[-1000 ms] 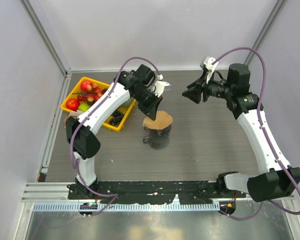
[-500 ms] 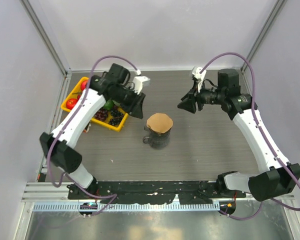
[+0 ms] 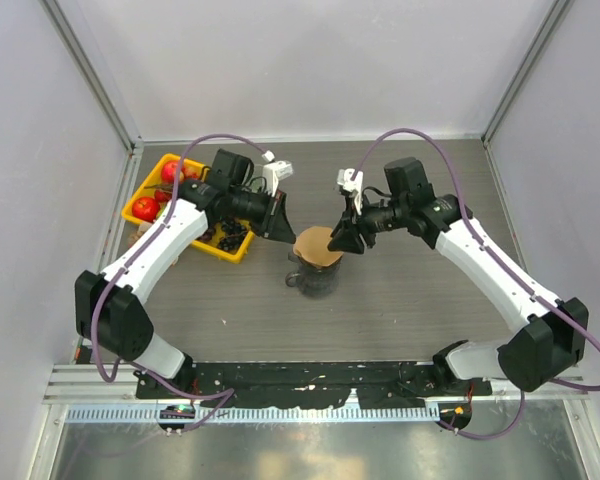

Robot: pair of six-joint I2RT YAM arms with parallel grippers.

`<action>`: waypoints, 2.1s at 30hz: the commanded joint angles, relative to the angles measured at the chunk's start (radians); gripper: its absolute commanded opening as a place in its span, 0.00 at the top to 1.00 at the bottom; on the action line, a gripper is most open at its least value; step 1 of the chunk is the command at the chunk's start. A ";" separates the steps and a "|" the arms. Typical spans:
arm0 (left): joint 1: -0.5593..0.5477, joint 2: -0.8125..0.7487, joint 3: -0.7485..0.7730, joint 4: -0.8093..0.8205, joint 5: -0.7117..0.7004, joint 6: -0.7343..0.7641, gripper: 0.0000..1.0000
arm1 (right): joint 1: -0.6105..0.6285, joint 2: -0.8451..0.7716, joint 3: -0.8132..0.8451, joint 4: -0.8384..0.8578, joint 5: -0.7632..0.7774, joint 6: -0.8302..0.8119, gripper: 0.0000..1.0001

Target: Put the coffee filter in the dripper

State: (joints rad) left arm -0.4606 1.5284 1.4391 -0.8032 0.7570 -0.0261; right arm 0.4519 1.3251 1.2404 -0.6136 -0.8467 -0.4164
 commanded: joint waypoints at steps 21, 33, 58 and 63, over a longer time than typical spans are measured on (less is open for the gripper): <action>0.046 -0.062 -0.252 0.415 0.188 -0.255 1.00 | 0.047 0.031 -0.099 0.049 0.029 -0.096 0.58; 0.040 -0.054 -0.266 0.374 0.166 -0.198 1.00 | 0.056 0.062 -0.102 0.054 0.037 -0.122 0.58; 0.022 -0.165 -0.223 0.341 0.125 -0.072 0.97 | 0.093 -0.009 -0.056 0.051 0.035 -0.171 0.53; 0.022 -0.203 -0.217 0.337 0.099 -0.038 0.95 | 0.094 -0.032 -0.029 0.060 0.035 -0.159 0.46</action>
State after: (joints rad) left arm -0.4347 1.3815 1.1759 -0.4660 0.8780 -0.1173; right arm 0.5415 1.3445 1.1500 -0.5915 -0.8082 -0.5724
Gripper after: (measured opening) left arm 0.064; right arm 0.523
